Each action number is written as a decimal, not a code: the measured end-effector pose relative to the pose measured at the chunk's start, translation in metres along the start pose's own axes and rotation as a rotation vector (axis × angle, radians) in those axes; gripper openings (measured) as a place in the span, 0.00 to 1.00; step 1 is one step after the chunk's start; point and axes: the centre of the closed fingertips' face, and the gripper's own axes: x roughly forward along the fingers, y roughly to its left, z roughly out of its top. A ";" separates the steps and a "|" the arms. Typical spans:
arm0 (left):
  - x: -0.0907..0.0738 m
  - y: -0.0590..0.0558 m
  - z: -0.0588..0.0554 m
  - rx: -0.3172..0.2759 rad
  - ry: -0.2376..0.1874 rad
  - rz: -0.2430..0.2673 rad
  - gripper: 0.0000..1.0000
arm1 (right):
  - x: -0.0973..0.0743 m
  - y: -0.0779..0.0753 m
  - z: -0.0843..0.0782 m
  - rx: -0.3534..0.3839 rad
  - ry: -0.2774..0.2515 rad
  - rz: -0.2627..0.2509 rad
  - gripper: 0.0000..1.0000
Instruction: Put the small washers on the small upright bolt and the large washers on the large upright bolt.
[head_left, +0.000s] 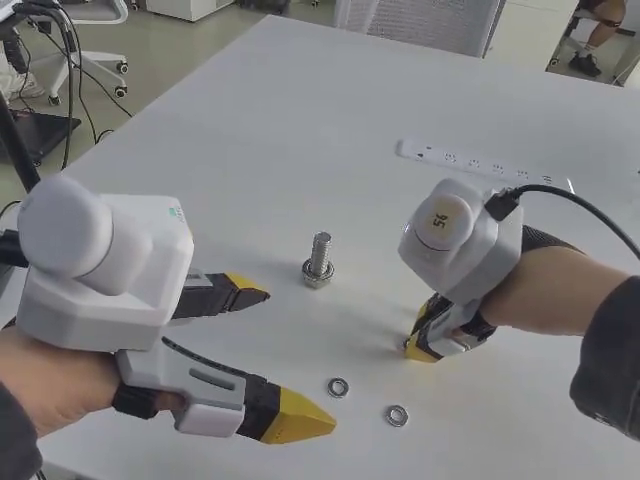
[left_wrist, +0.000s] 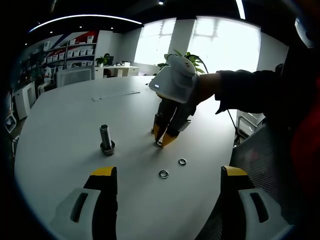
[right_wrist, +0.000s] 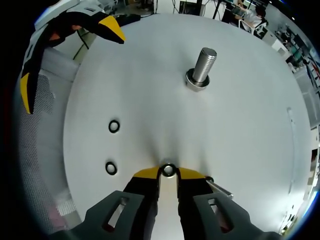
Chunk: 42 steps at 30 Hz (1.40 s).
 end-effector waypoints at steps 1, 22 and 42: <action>0.000 0.000 0.000 -0.001 0.000 -0.001 0.85 | 0.000 0.000 0.000 -0.003 0.000 -0.001 0.14; 0.000 -0.001 0.000 0.005 0.001 -0.004 0.85 | -0.006 0.009 -0.015 -0.011 0.027 0.010 0.14; 0.001 -0.002 0.000 0.007 0.003 -0.004 0.85 | -0.028 0.014 -0.037 0.049 0.004 -0.002 0.14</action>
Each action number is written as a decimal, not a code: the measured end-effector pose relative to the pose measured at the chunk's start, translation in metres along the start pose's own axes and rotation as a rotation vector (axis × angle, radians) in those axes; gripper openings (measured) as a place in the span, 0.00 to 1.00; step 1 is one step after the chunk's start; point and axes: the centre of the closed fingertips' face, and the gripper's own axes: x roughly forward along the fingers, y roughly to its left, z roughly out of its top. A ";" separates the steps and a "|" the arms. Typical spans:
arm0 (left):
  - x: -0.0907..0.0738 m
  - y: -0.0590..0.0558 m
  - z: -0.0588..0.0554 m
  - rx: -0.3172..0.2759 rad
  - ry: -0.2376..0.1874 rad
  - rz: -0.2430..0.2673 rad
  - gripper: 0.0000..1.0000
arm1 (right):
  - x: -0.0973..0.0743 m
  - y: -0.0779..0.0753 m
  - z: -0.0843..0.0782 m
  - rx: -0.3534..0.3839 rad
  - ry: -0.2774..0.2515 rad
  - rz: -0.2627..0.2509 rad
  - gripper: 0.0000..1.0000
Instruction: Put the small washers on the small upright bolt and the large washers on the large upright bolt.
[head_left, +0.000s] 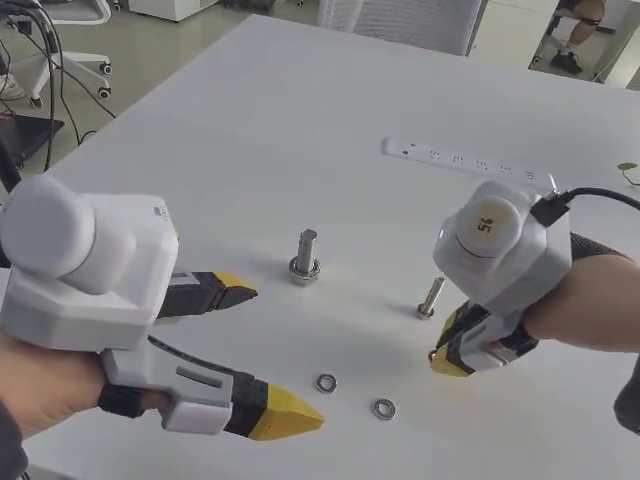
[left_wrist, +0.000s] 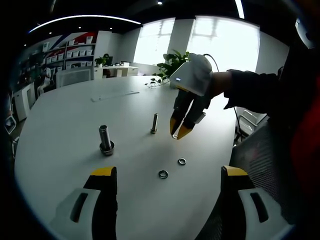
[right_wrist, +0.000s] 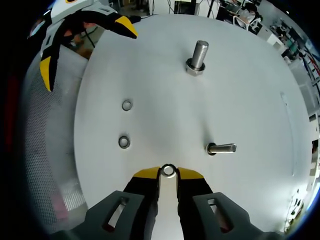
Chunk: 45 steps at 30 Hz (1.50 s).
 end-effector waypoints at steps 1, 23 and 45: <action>0.000 0.000 0.000 0.000 0.000 -0.001 0.85 | -0.002 0.000 -0.002 0.005 0.001 0.000 0.14; 0.000 0.000 -0.001 -0.001 0.006 -0.003 0.85 | -0.046 -0.025 -0.006 0.012 -0.014 -0.083 0.14; -0.001 0.000 -0.003 -0.008 0.007 0.001 0.85 | -0.066 -0.051 0.035 -0.104 -0.023 -0.125 0.14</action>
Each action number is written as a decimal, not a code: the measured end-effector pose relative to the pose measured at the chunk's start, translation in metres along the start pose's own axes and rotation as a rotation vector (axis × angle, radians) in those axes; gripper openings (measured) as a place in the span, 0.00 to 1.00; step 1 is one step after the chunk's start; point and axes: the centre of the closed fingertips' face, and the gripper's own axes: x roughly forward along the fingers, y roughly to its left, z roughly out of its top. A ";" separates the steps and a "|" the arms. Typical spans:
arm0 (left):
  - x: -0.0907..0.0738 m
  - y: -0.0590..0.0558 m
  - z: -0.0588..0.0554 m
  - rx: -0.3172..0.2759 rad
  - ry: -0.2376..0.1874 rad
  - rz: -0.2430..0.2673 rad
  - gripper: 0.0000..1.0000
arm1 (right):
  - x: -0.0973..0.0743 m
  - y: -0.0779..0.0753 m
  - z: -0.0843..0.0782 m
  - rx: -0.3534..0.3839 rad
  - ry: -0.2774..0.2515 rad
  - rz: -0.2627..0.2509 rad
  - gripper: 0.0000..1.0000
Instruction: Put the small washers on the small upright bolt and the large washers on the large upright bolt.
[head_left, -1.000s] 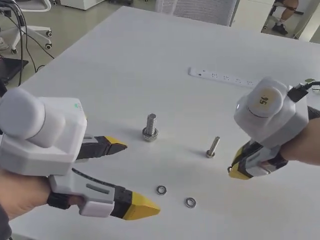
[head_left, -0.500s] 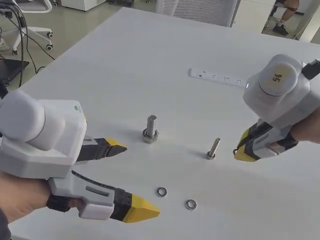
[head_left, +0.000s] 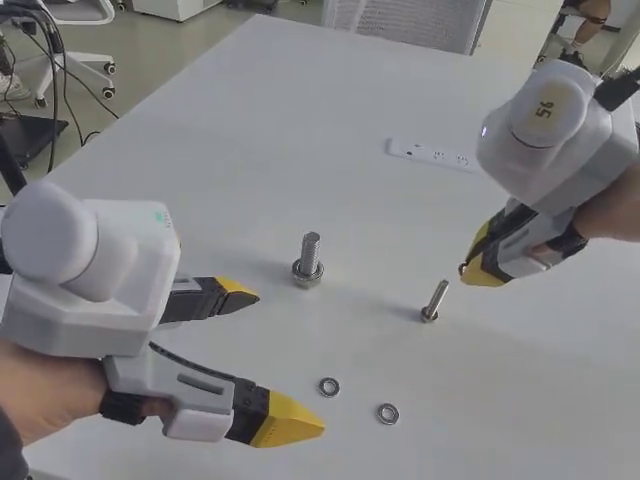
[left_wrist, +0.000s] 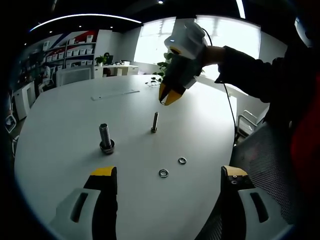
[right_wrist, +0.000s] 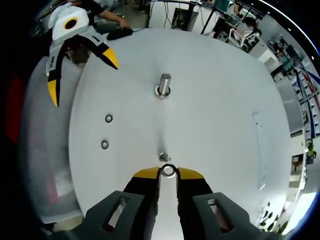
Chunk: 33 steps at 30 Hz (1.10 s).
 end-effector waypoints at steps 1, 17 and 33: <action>0.000 0.000 0.000 0.003 0.001 0.001 0.85 | 0.000 0.000 0.001 -0.003 0.001 0.002 0.14; 0.001 0.001 -0.002 -0.004 0.006 0.003 0.85 | 0.015 -0.003 0.003 -0.040 0.023 0.043 0.14; 0.001 0.002 -0.004 -0.008 0.010 0.008 0.84 | 0.028 -0.002 -0.001 -0.056 0.057 0.074 0.14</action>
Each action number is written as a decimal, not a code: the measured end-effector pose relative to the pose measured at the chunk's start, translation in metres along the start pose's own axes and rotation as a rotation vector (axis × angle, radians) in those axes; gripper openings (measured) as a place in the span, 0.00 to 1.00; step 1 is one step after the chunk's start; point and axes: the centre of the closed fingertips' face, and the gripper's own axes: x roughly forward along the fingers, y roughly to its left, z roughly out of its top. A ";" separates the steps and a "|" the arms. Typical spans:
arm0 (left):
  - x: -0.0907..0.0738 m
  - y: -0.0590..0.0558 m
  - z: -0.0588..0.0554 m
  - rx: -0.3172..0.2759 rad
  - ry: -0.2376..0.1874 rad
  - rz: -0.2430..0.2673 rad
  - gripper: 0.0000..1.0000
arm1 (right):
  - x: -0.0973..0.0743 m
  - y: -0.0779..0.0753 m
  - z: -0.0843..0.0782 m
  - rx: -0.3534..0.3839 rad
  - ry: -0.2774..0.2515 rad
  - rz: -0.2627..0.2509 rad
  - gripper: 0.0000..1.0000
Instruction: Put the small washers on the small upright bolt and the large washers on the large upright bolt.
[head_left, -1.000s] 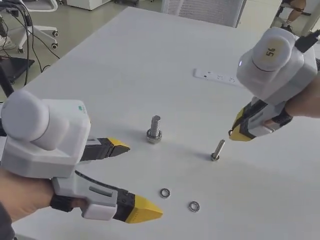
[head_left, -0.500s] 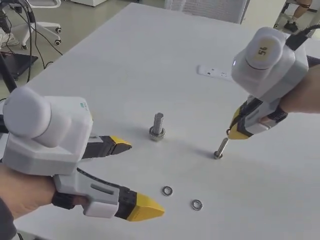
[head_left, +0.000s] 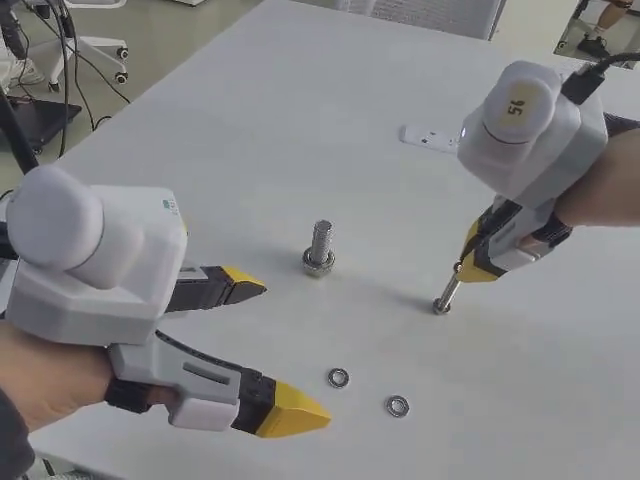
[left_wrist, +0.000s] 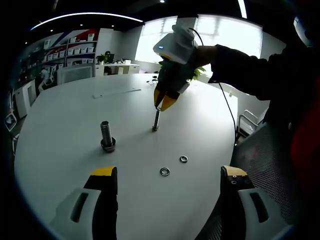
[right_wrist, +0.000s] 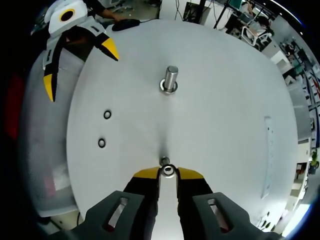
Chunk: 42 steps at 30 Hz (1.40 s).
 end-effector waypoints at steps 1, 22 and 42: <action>0.000 0.000 0.000 0.000 0.000 0.000 0.84 | 0.000 0.000 0.000 0.000 0.000 0.001 0.14; -0.001 -0.001 0.000 -0.002 0.003 0.002 0.84 | 0.014 0.006 -0.001 0.001 0.019 0.035 0.14; -0.001 0.001 -0.001 -0.009 0.011 0.003 0.84 | 0.042 0.007 -0.008 0.009 0.044 0.066 0.14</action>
